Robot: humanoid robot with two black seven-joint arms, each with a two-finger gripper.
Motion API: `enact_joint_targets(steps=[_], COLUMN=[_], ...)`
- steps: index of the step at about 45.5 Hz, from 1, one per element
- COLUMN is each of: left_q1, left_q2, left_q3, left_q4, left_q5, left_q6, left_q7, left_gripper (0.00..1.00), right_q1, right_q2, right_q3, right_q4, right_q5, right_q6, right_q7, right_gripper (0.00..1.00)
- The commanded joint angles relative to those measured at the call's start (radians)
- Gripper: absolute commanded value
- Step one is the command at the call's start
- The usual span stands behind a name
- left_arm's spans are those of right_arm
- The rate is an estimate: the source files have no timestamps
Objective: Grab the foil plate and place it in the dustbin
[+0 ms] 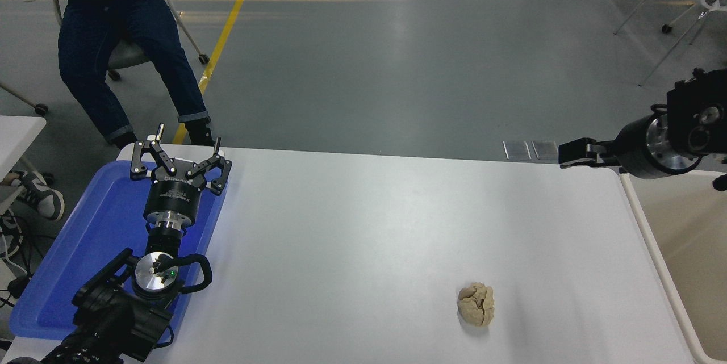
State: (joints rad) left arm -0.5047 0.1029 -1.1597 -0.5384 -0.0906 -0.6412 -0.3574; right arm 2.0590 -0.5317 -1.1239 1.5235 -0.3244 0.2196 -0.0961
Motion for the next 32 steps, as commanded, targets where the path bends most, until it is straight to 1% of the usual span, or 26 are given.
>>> enact_joint_targets(steps=[1, 7, 10, 16, 21, 26, 32], left_q1=[0.0, 0.0, 0.0, 0.0, 0.0, 0.0, 0.0], left_q2=[0.0, 0.0, 0.0, 0.0, 0.0, 0.0, 0.0], left_q3=[0.0, 0.0, 0.0, 0.0, 0.0, 0.0, 0.0], left_q4=[0.0, 0.0, 0.0, 0.0, 0.0, 0.0, 0.0], left_q5=[0.0, 0.0, -0.001, -0.001, 0.0, 0.0, 0.0], left_q6=[0.0, 0.0, 0.002, 0.002, 0.002, 0.0, 0.0], left_q7=[0.0, 0.0, 0.0, 0.0, 0.0, 0.0, 0.0], left_gripper=[1.0, 1.0, 1.0, 1.0, 1.0, 1.0, 1.0], right_q1=[0.089, 0.116, 0.118, 0.116, 0.112, 0.113, 0.121], right_q2=[0.085, 0.128, 0.156, 0.212, 0.252, 0.259, 0.256], right_q3=[0.004, 0.041, 0.058, 0.07, 0.07, 0.065, 0.055], right_q4=[0.063, 0.07, 0.07, 0.067, 0.06, 0.058, 0.057], right_q5=[0.085, 0.157, 0.2, 0.241, 0.255, 0.251, 0.216], right_q6=[0.122, 0.234, 0.247, 0.261, 0.277, 0.31, 0.331], right_q7=[0.002, 0.007, 0.007, 0.009, 0.009, 0.007, 0.006], right_gripper=[1.0, 1.0, 1.0, 1.0, 1.0, 1.0, 1.0])
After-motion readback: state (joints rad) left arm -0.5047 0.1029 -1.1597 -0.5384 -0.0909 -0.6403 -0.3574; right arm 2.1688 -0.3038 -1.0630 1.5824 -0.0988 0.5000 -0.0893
